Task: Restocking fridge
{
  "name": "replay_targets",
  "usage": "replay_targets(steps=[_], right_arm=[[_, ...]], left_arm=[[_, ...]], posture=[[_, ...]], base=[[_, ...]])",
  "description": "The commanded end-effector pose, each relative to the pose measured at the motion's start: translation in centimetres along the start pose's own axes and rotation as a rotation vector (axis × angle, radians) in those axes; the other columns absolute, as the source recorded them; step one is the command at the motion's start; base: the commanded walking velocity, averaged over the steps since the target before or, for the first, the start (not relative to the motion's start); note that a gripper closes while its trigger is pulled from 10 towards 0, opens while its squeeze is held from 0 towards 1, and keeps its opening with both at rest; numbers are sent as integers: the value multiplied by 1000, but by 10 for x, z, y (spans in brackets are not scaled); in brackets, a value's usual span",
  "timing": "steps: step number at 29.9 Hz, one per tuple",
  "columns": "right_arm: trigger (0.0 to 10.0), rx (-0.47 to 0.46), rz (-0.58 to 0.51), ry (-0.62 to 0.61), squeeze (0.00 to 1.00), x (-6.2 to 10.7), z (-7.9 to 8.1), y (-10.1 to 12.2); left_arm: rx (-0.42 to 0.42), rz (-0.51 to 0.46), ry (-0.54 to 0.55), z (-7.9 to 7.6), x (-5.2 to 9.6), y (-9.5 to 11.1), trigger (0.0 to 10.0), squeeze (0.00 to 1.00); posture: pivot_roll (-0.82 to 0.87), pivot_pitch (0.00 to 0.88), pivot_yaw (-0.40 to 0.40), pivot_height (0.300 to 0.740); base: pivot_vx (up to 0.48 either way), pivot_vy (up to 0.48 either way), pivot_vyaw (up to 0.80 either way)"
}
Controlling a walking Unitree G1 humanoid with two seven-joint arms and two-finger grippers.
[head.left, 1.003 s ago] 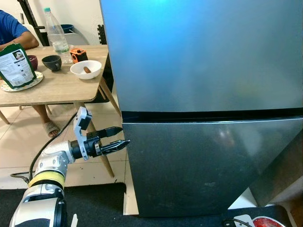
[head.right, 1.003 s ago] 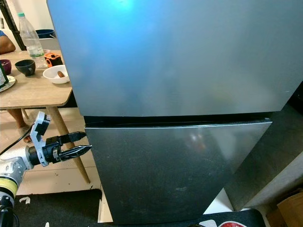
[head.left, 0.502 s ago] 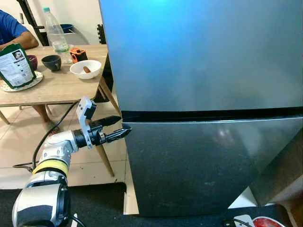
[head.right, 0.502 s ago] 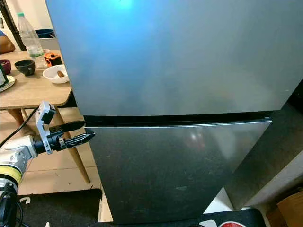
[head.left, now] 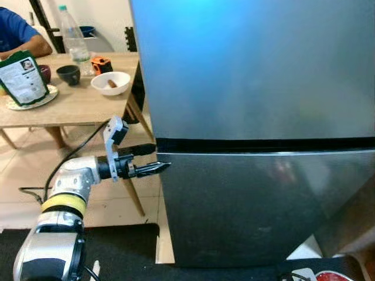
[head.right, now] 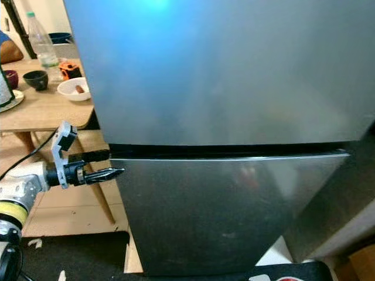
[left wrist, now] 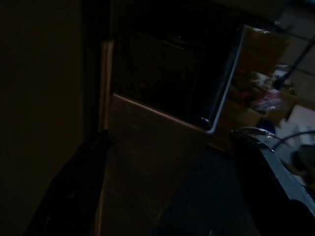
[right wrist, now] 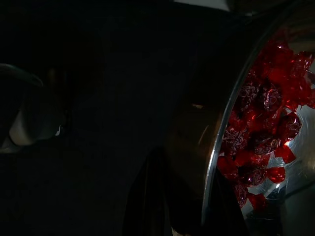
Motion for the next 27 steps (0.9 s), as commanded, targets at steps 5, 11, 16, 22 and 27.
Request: replay_targets(steps=[5,11,16,22,27], right_arm=[[10000,-7,-11,-19,0,0,-4,3],[10000,-7,-10,-21,0,-1,-5,4],[10000,-10,-10,-20,0,-1,-4,3],[10000,-11,-9,-20,0,-1,-5,3],[10000,-8,-5,-19,0,0,-4,2]], left_arm=[[112,166,-309,-37,-33,-49,10000,0],[182,204,-461,-71,-45,-74,10000,0],[217,187,-467,-74,-47,-85,10000,0],[310,173,-324,-57,-39,-115,10000,0],[457,142,-22,-38,-19,-164,10000,0]], posture=[[-72,3,-12,740],[-66,5,-14,740],[-65,7,-14,740],[-64,13,-14,740],[-63,14,-14,740]], base=[[0,0,0],[0,0,0],[0,0,0],[0,0,0],[0,0,0]])
Point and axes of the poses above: a point about 5 cm out from each wrist's last joint towards the gripper, its own x axis pointing back from the gripper into the wrist, its own y axis along the axis of the wrist's last joint, z = x × y, the point moved 3 cm from there along -x, pointing out of the wrist towards the gripper, and after that the axes turned 13 degrees about x, right-handed, at the moved point
